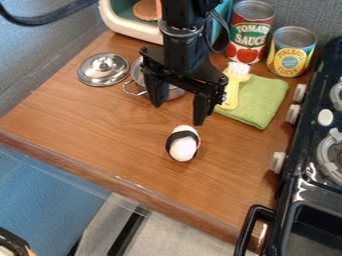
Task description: Put the silver pot in the left
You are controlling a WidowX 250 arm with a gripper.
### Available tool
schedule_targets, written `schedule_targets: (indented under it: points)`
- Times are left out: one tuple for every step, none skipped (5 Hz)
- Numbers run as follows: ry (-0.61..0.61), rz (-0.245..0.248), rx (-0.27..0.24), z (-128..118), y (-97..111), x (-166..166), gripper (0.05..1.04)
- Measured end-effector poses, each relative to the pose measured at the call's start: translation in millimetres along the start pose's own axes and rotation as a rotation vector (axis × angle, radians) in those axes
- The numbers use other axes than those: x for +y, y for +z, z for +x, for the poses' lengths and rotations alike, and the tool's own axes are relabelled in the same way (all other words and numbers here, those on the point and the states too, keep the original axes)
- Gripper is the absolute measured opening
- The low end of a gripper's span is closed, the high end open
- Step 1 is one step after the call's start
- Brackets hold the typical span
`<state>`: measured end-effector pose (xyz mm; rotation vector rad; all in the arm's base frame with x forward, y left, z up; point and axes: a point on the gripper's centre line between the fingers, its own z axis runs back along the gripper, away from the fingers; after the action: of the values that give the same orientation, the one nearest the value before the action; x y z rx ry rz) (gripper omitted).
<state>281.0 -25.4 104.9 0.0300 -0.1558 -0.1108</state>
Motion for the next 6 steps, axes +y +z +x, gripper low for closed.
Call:
schedule_targets:
  points:
    - [-0.006,0.000,0.024,-1.5,-7.1,-0.7,1.000]
    - [0.001,0.008,0.018,17.0,-10.3,9.5,1.000]
    - [-0.003,0.035,0.008,44.0,-14.2,21.9,1.000]
    - [0.002,0.060,0.032,75.8,-35.6,42.6,1.000]
    - [0.030,0.059,0.074,93.9,-59.5,57.5,1.000]
    - [0.025,0.030,0.109,104.7,-85.3,58.9,0.948]
